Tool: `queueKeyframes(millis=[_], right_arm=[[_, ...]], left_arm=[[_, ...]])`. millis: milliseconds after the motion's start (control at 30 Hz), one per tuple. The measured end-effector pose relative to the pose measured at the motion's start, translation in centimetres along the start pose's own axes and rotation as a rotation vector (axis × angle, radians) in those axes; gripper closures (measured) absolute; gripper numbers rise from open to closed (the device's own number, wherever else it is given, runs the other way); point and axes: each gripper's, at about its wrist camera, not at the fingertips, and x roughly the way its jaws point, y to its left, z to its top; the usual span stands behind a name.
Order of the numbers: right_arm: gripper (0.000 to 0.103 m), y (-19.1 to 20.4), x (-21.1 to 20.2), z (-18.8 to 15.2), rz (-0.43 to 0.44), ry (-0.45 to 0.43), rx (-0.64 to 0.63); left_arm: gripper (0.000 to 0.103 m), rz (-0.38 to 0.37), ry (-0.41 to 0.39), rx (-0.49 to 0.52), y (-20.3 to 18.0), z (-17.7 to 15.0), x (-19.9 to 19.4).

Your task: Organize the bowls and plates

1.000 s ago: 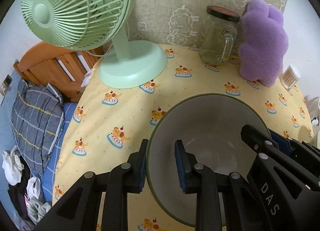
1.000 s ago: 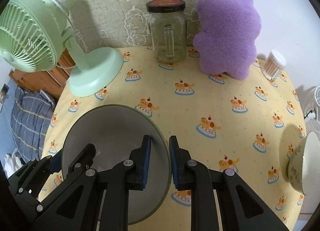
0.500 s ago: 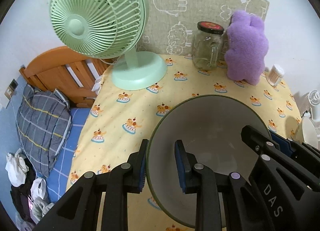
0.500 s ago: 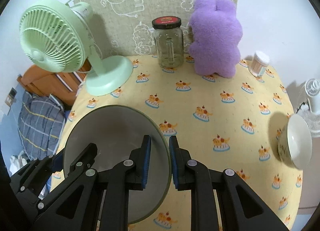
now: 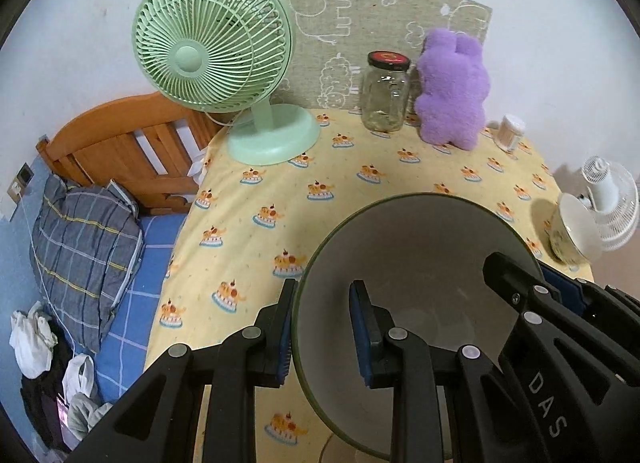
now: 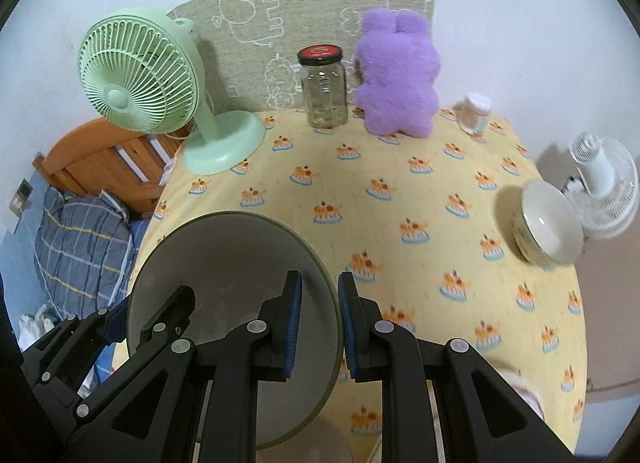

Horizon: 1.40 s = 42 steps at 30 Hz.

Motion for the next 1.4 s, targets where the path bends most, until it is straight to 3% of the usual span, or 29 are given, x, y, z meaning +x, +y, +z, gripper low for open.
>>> queueKeyframes(millis=[300, 667, 1167, 1400], right_arm=[[0.081, 0.7, -4.1, -4.7, -0.070, -0.021, 0.020], [0.081, 1.3, -6.3, -8.6, -0.117, -0.024, 0.036], [0.081, 2.0, -3.9, -12.5, -0.117, 0.062, 0.051], [0.081, 1.8, -2.7, -12.9, -0.114, 0.081, 0.065]], left_arm=[[0.079, -0.057, -0.011, 0.048, 0.6, -3.7, -3.3], [0.079, -0.096, -0.010, 0.064, 1.0, -6.9, -4.7], [0.079, -0.117, 0.086, 0.046, 2.0, -10.8, -2.0], [0.079, -0.115, 0.101, 0.053, 1.9, -11.0, -1.2]])
